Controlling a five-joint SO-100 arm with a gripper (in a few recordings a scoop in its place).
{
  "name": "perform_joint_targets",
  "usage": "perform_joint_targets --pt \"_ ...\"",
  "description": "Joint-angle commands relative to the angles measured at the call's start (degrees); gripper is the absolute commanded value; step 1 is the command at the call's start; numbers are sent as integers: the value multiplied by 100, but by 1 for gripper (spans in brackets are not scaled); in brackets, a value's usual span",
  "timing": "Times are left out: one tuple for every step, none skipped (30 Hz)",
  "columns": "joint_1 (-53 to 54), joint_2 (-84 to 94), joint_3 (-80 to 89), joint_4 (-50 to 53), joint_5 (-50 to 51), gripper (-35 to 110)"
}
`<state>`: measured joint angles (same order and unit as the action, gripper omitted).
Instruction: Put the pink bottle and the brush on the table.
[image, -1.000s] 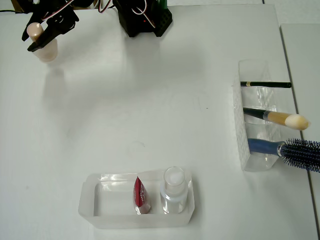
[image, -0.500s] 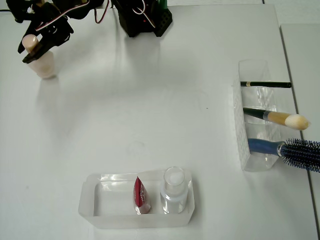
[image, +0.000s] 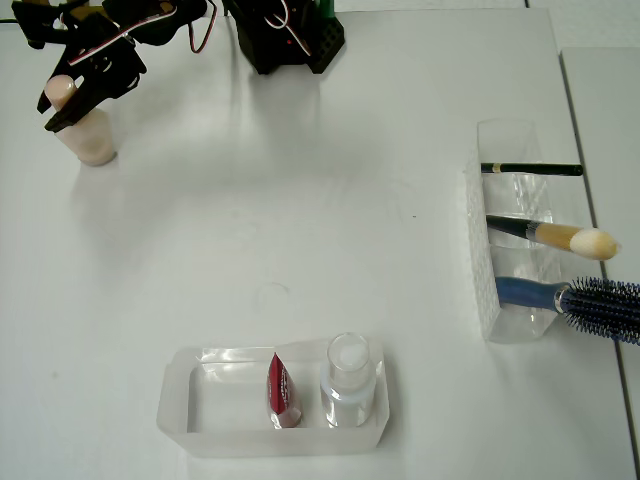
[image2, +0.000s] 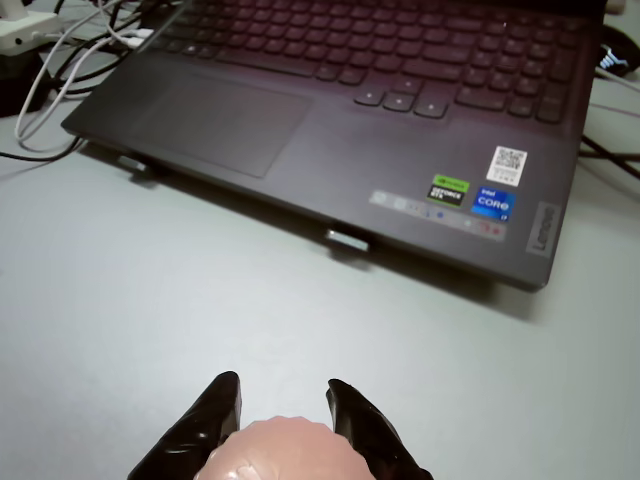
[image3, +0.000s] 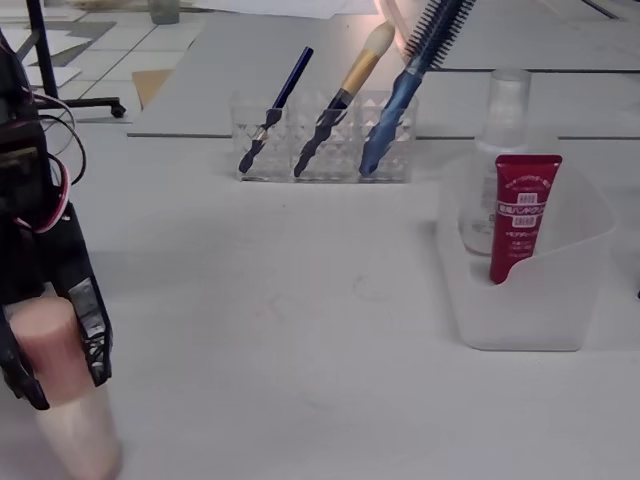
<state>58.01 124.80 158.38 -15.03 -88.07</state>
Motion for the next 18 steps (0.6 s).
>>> perform_joint_targets --pt "35 -62 0 -264 97 0" --pt "35 -114 0 -299 123 0" --pt "35 -176 0 -308 167 0" --pt "35 -237 -9 -308 185 0" --pt "35 -299 -9 -308 193 0" --pt "35 -352 -9 -299 220 0" --pt "35 -413 -9 -255 220 0" --pt "35 -466 -9 -220 220 0" --pt "35 -510 -9 -185 220 0" --pt "35 -562 -35 -105 211 0" --pt "35 -624 -88 9 211 0" --pt "35 -677 -149 123 202 0" --pt "35 -738 -193 193 185 0" --pt "35 -800 -272 281 176 0" --pt "35 -861 -325 352 141 0" --pt "44 -905 -378 396 123 2" --pt "62 -949 -431 439 123 6" --pt "79 -993 -466 483 105 9"
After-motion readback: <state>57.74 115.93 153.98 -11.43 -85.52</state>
